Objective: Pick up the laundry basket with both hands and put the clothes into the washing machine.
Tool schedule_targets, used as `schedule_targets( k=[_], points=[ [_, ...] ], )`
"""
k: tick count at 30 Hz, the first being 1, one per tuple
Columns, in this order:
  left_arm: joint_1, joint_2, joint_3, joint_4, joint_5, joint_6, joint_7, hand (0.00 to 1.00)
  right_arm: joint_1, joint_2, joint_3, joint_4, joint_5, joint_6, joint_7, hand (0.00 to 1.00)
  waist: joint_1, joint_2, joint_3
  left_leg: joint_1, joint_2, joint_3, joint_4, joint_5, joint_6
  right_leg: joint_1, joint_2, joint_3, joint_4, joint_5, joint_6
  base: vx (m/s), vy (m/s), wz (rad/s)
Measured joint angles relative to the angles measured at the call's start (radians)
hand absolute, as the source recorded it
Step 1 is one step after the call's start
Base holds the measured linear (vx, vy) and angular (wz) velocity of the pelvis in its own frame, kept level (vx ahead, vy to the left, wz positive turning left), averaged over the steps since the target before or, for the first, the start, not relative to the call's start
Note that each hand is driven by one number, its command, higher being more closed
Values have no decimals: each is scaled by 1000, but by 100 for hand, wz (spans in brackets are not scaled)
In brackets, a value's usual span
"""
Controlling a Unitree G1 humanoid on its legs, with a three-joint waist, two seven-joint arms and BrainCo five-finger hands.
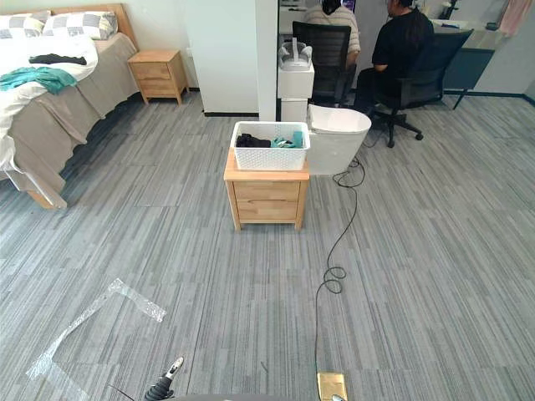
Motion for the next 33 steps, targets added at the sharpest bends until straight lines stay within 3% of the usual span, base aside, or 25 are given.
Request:
schedule_targets(
  k=[33],
  points=[
    [-3,0,0,1,0,0,-17,0,-9,-7,21,0,-2,0,2,0,1,4,8,-2,2,6,13,-8,-9,1,1,6,-5,7,1,-24,-16,-1]
  ],
)
